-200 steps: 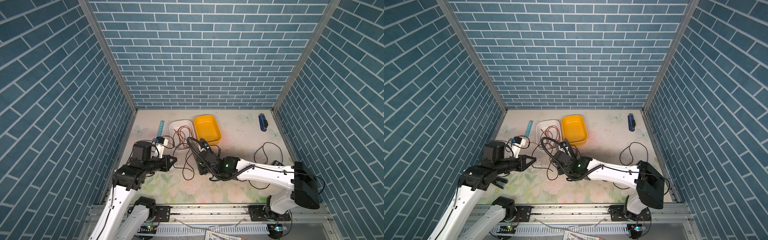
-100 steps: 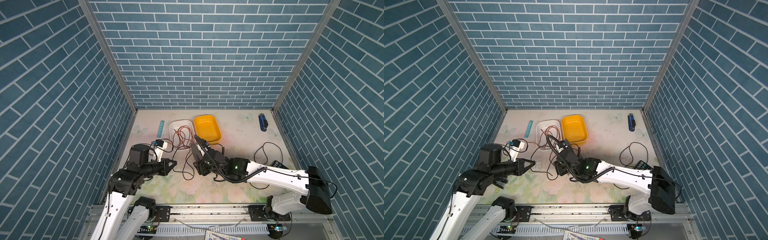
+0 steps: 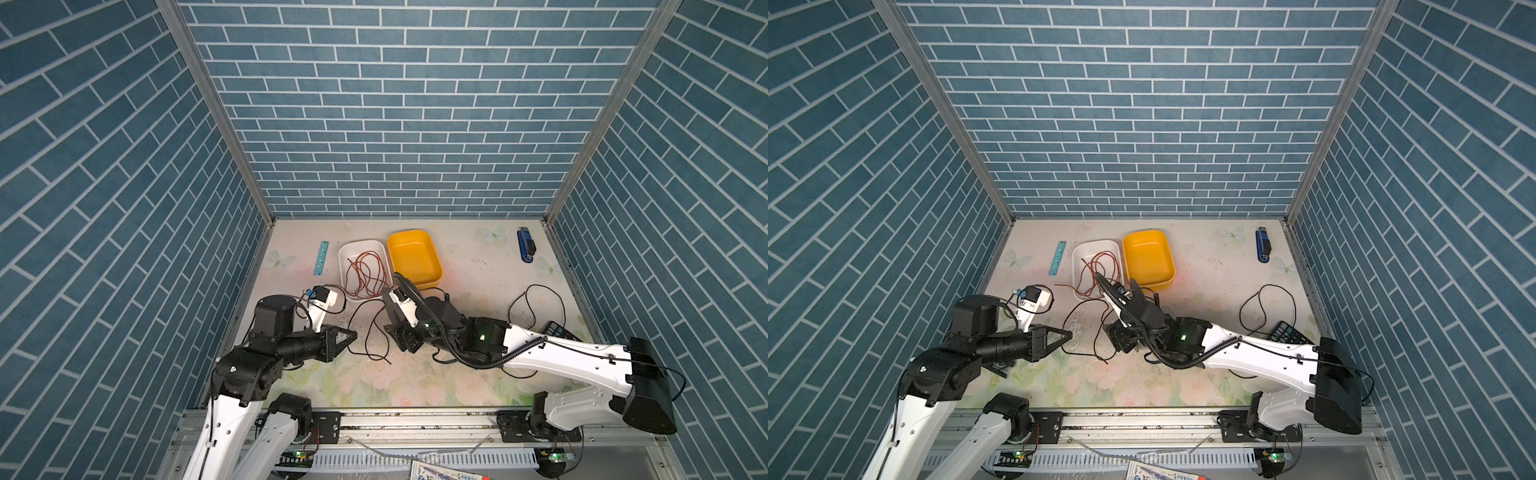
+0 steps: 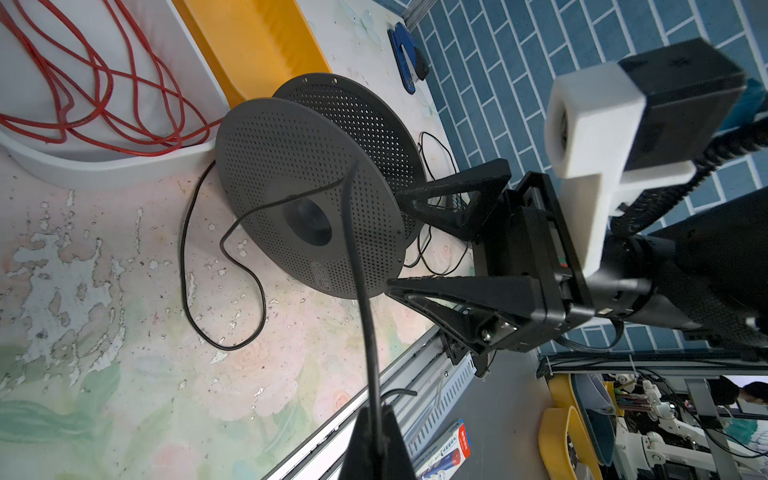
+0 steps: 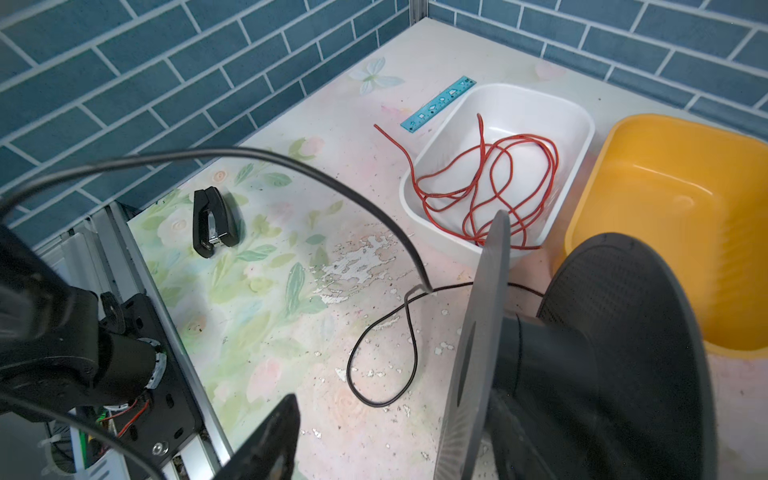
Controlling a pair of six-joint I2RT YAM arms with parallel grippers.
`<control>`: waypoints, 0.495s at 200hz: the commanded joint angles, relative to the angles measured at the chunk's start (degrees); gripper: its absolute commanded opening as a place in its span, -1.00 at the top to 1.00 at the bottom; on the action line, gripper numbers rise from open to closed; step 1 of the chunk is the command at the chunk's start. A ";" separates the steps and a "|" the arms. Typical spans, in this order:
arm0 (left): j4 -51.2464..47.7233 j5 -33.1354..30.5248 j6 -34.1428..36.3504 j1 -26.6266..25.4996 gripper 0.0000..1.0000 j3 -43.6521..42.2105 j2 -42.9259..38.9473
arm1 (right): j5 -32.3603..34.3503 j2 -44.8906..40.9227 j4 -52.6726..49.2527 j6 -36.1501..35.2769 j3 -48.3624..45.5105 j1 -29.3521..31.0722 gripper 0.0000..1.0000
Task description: Wrap the cables
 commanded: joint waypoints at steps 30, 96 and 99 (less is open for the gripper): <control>-0.07 2.20 1.79 -0.23 1.00 0.44 2.95 | 4.63 3.85 3.00 -13.03 4.92 0.14 -0.34; -1.51 2.32 3.81 -0.24 1.00 2.10 4.81 | 4.19 5.97 6.06 -19.16 7.13 0.12 -0.28; -1.50 2.33 3.79 -0.24 1.00 2.19 4.90 | 4.13 6.02 6.07 -19.33 7.21 0.14 -0.28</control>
